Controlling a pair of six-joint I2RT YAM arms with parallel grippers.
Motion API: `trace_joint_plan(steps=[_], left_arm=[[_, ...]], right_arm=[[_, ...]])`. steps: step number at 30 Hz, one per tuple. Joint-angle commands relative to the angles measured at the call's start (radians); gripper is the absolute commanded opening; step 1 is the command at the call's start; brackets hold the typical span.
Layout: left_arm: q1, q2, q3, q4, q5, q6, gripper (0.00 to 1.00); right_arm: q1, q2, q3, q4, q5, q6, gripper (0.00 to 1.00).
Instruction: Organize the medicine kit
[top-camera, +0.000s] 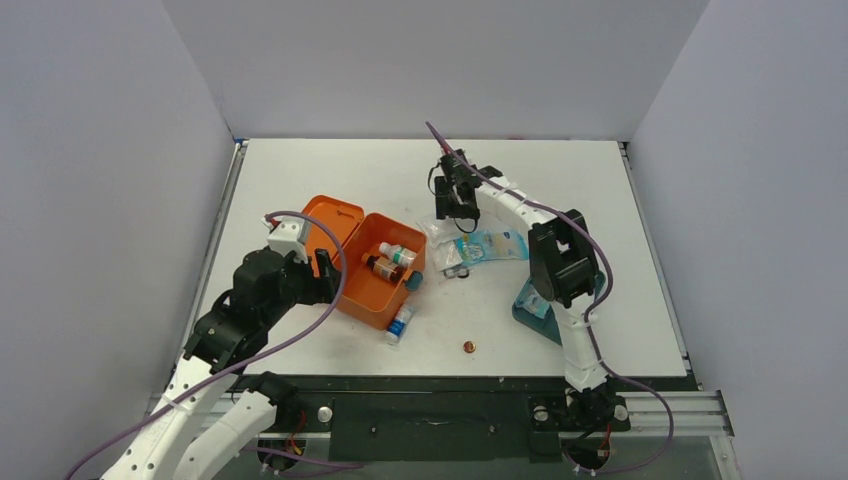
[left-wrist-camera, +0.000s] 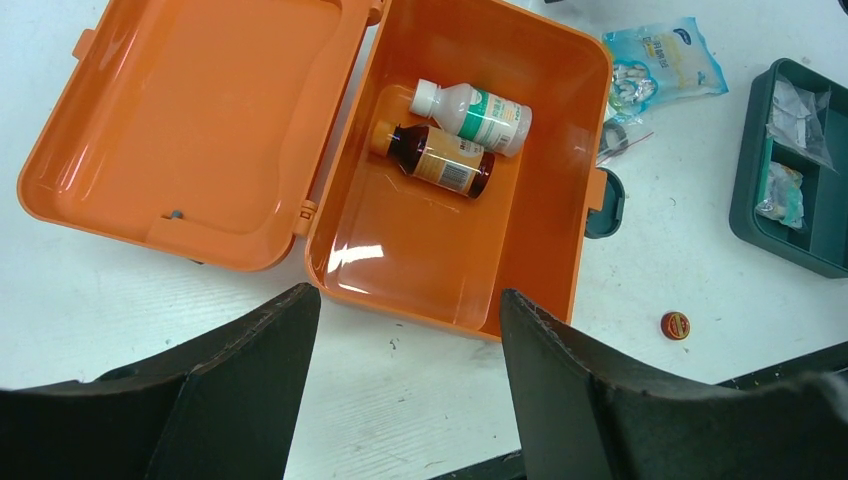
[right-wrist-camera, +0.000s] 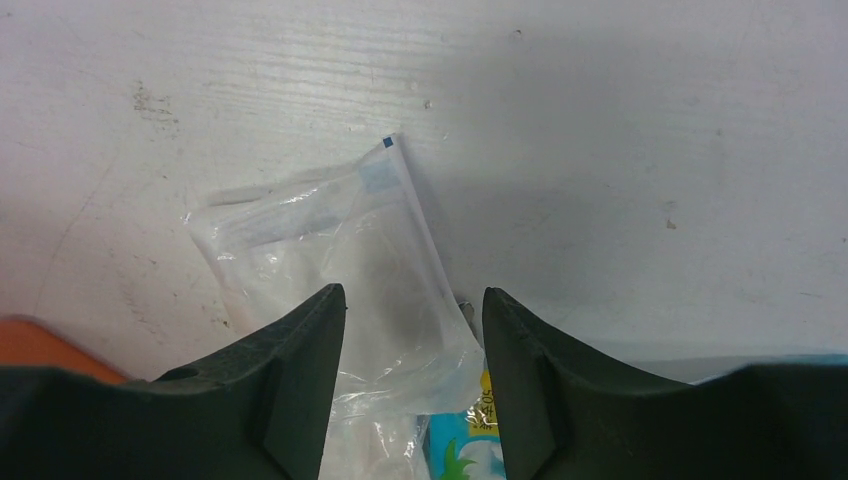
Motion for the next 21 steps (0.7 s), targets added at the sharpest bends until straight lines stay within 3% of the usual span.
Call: trace_joint_plan(steps=[1,8,14,16,17,21], left_arm=[[-0.004,0.007,0.006,0.028,-0.004,0.005,0.64],[-0.005,0.002,0.004,0.028,-0.005,0.005,0.64],[-0.004,-0.004,0.004,0.028,-0.006,0.005,0.64],[-0.004,-0.006,0.004,0.027,-0.008,0.006,0.64],[-0.004,-0.007,0.004,0.027,-0.008,0.004,0.64],[-0.004,-0.010,0.004,0.024,-0.013,0.004,0.64]], right_arm=[[0.012,0.016,0.040,-0.019,0.009,-0.004,0.49],[0.023,0.053,0.039,-0.036,-0.002,-0.009,0.33],[0.028,0.065,0.029,-0.039,0.003,-0.009,0.26],[0.028,0.067,0.026,-0.039,0.007,-0.008,0.16],[0.029,0.066,0.024,-0.039,0.010,-0.008,0.03],[0.028,0.056,0.019,-0.039,0.021,-0.010,0.00]])
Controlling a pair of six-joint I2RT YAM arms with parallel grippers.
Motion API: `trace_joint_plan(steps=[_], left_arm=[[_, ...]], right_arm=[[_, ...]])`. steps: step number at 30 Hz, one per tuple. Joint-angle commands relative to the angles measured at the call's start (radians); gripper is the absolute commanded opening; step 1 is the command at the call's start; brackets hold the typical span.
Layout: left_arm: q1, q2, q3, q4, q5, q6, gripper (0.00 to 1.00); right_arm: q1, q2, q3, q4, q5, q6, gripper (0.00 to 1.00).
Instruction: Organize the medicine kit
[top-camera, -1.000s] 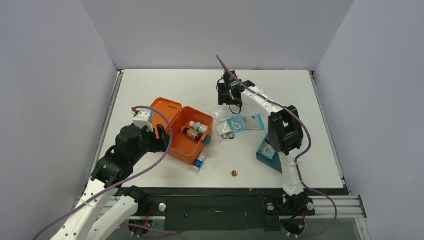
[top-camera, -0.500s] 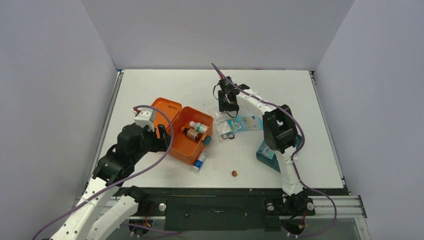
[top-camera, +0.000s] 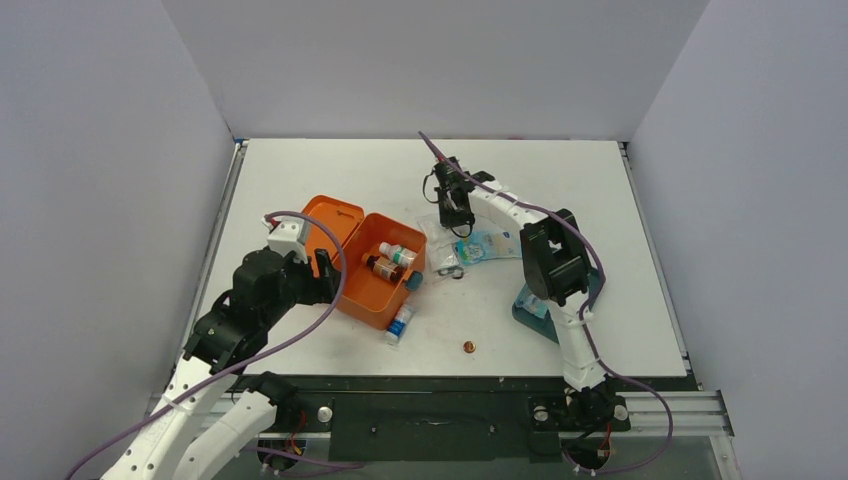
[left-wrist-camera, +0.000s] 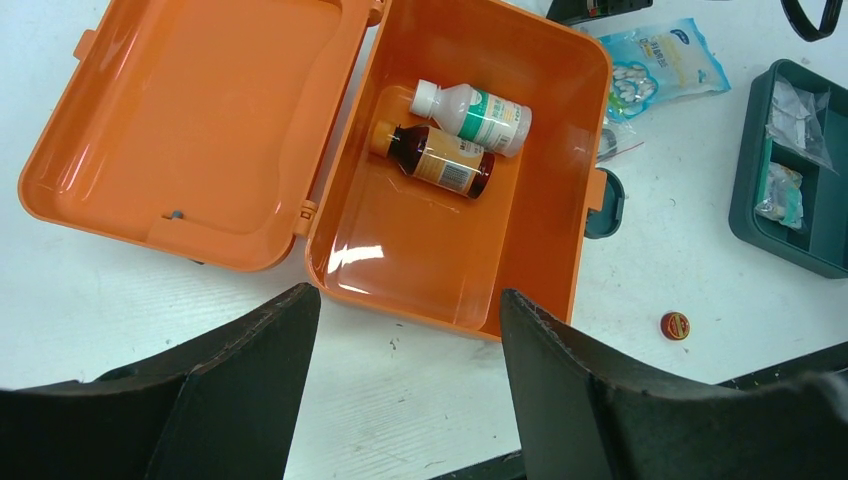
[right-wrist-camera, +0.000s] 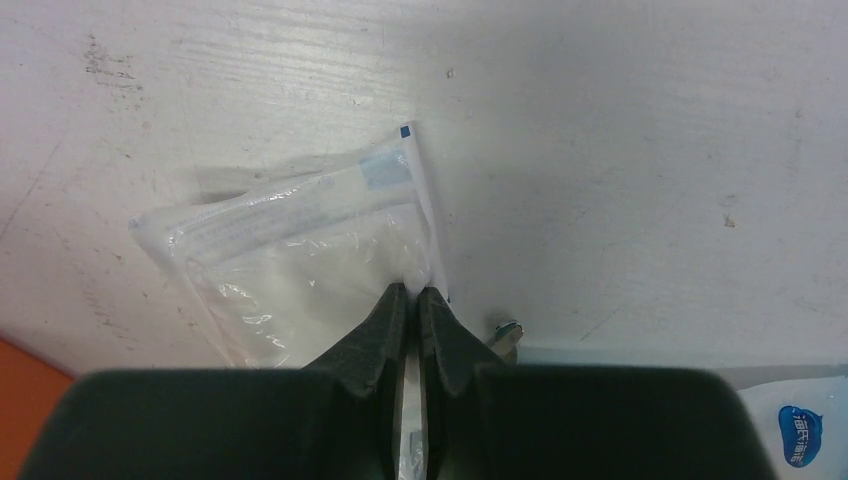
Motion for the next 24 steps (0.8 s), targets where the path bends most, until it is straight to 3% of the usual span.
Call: trace_joint_plan(steps=[1,14,24], left_arm=[[-0.004,-0.011,0.004,0.025,-0.013,0.004,0.64],[-0.004,-0.014,0.004,0.021,-0.020,0.001,0.64],[-0.004,-0.018,0.004,0.024,-0.019,0.001,0.64]], right_arm=[[0.007,-0.003,0.013,-0.019,0.022,-0.004,0.00],[0.001,-0.231,-0.085,0.090,0.098,0.033,0.00],[0.006,-0.440,-0.173,0.096,0.151,-0.043,0.00]])
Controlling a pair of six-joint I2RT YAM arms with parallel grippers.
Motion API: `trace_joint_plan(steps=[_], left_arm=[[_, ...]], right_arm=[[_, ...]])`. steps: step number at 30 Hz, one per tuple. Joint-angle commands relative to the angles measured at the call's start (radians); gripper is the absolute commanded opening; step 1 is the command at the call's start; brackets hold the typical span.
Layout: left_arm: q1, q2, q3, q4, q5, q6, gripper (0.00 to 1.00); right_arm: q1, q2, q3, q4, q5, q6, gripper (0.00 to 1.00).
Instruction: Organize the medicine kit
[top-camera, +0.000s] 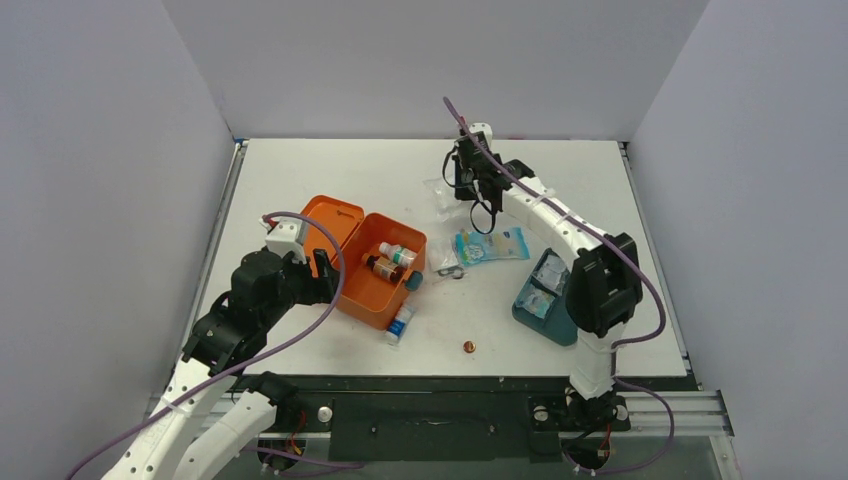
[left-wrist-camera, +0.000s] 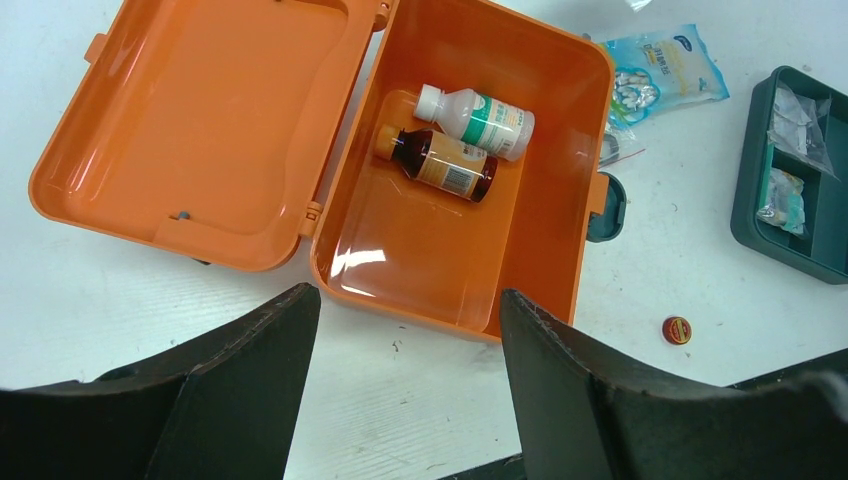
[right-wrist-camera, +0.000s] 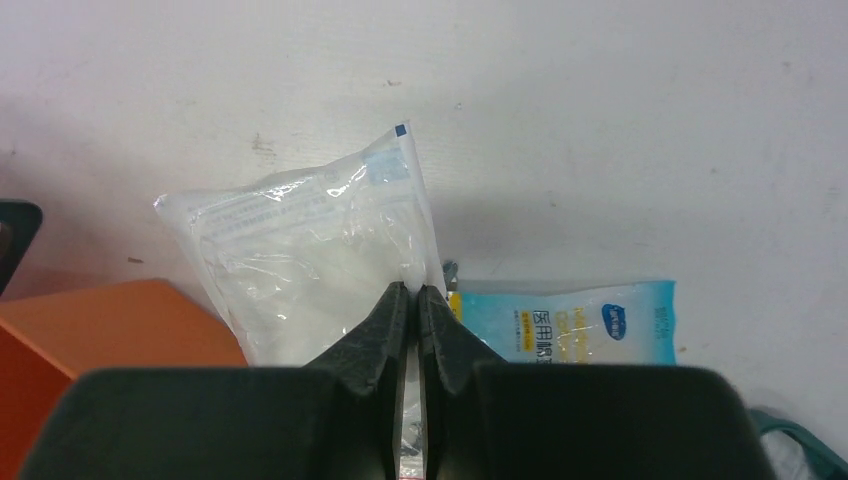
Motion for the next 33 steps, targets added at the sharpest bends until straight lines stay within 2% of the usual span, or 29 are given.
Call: trace_joint_plan(steps=[1,10,17,27,33], left_arm=[[-0.004,-0.011,0.004,0.024,-0.007,0.002,0.64],[-0.004,-0.015,0.003,0.026,-0.012,-0.003,0.64],[-0.004,-0.032,0.003,0.023,-0.039,-0.010,0.69],[-0.004,-0.071,0.007,0.002,-0.121,-0.043,0.70],[-0.004,-0.090,0.006,-0.003,-0.147,-0.048,0.70]], right_arm=[[0.013,-0.123,-0.042,0.030,0.063,-0.059,0.00],[0.136,-0.264,-0.081,0.024,0.055,-0.205,0.00],[0.211,-0.290,-0.059,0.009,-0.046,-0.268,0.00],[0.344,-0.188,0.010,-0.020,-0.063,-0.269,0.00],[0.382,-0.096,0.080,-0.061,-0.065,-0.226,0.00]])
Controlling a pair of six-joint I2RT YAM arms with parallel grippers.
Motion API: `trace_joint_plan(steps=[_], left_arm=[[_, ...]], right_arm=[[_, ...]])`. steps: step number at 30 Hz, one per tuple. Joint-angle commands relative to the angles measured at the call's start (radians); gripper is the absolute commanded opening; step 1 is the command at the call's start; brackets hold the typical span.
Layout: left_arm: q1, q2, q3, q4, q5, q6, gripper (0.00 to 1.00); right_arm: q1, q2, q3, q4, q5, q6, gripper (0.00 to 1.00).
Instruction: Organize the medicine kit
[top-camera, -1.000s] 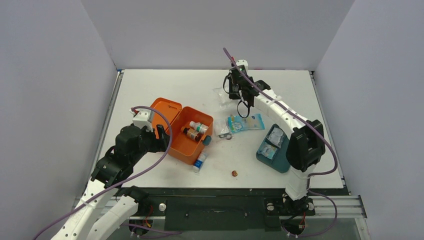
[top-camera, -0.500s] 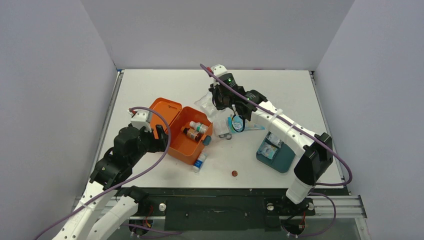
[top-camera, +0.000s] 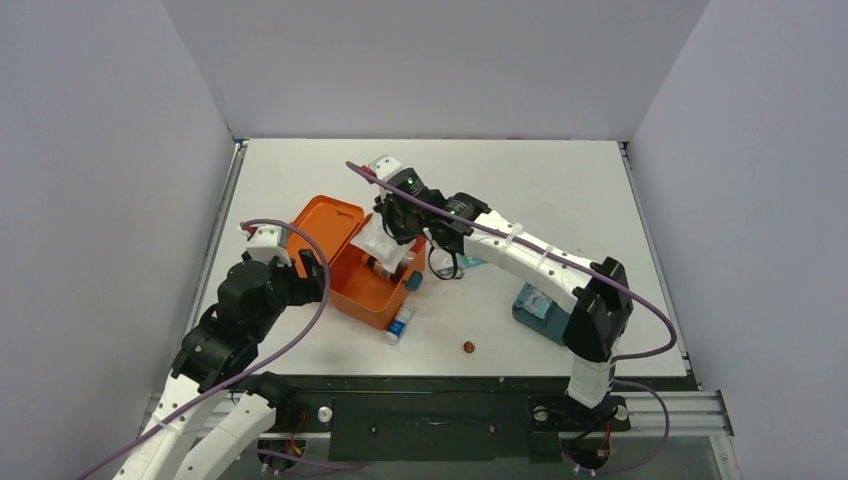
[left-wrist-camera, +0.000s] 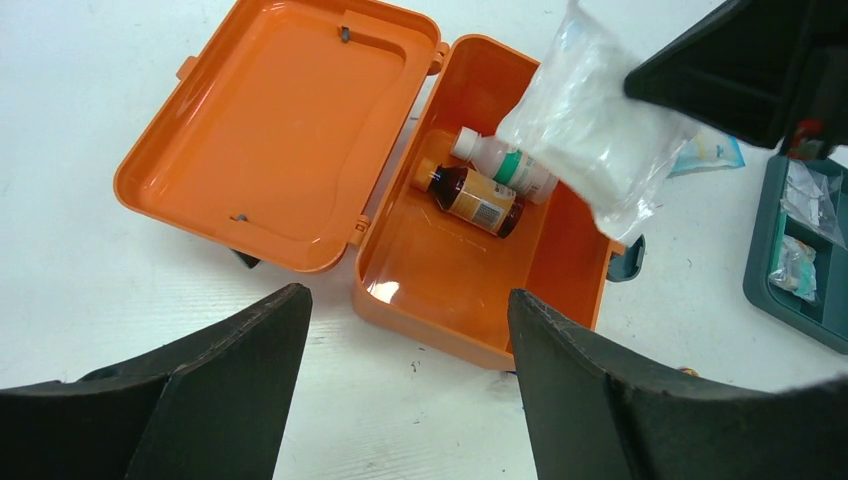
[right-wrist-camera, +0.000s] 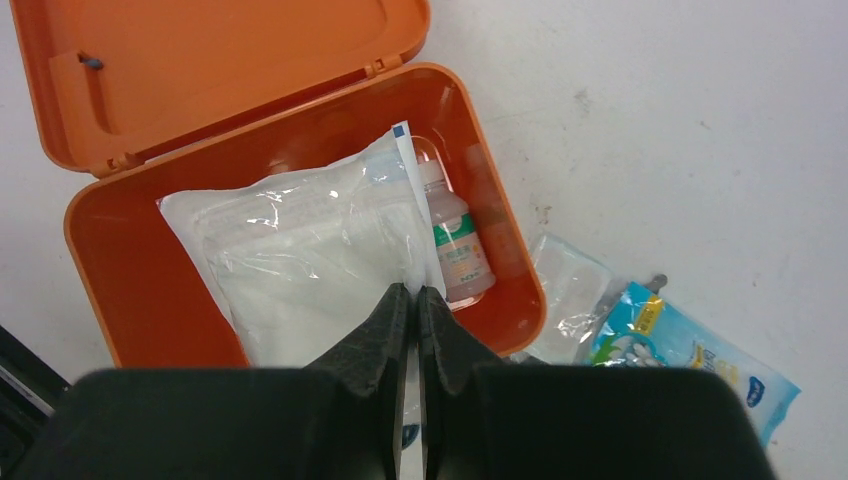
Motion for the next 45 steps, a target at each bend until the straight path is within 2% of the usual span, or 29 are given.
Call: trace_joint_plan(steps=[1,17,32,33,39,45], left_arm=[[-0.004,-0.014,0.006,0.005,-0.035,-0.014,0.70],[-0.004,-0.047,0.003,0.009,-0.050,-0.016,0.76],[-0.004,-0.052,0.001,0.013,-0.049,-0.013,0.76],[-0.004,-0.051,0.001,0.013,-0.048,-0.013,0.77],[-0.004,-0.047,-0.001,0.017,-0.043,-0.011,0.77],[-0.005,-0.042,-0.002,0.018,-0.040,-0.010,0.77]], right_arm=[[0.025,0.055,0.076,-0.027,0.000,0.037,0.00],[0.081,0.181,0.023,-0.011,-0.058,0.115,0.00],[0.117,0.265,-0.025,-0.001,-0.115,0.126,0.00],[0.117,0.265,-0.026,-0.002,-0.115,0.125,0.01],[0.116,0.228,-0.017,-0.006,-0.081,0.122,0.25],[0.116,0.173,0.041,-0.015,-0.037,0.129,0.38]])
